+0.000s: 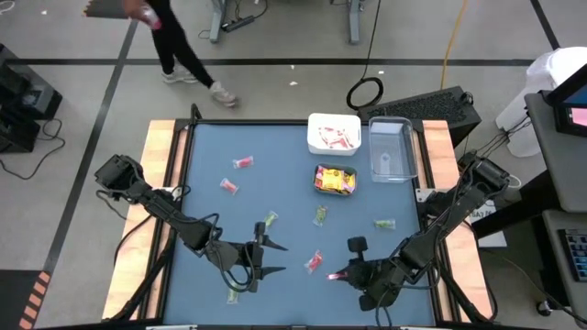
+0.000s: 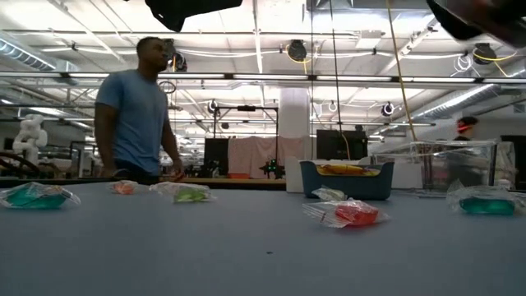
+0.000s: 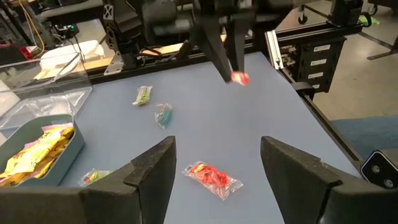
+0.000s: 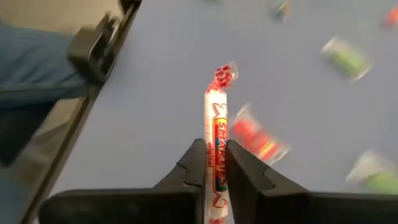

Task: Sort candy
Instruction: Put the white candy into the white bin

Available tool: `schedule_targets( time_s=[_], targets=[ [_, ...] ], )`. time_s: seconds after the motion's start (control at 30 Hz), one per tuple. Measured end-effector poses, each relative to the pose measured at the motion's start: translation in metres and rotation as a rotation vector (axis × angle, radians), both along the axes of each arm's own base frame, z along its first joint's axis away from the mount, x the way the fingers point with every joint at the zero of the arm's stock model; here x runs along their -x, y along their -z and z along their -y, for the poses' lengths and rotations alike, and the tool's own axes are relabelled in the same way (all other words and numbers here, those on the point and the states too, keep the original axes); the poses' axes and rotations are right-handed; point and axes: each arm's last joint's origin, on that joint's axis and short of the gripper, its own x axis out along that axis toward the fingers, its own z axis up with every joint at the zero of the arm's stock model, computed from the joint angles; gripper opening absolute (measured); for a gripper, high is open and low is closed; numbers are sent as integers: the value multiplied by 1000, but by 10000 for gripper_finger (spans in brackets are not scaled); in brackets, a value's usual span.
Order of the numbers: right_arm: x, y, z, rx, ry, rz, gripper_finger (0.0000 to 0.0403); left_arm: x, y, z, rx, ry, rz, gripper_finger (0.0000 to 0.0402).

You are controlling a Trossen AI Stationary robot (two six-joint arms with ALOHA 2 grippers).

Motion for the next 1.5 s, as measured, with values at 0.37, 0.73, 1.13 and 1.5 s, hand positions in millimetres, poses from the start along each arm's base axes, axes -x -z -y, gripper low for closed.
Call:
schedule_targets(
  time_s=[0.37,0.73,1.13,1.5],
  targets=[
    [-28,-58,20,142,-38,-43,31,0,0,0,0,-9,5,239],
    [-21,-95,85,159,-19,-111,31,-1,-2,0,8,-10,21,239],
    [2,-69,139,65,129,105,33,-1,-2,-1,-20,-7,20,239],
    [-3,-40,156,-123,209,545,33,-13,0,-24,-22,-90,6,239]
  ],
)
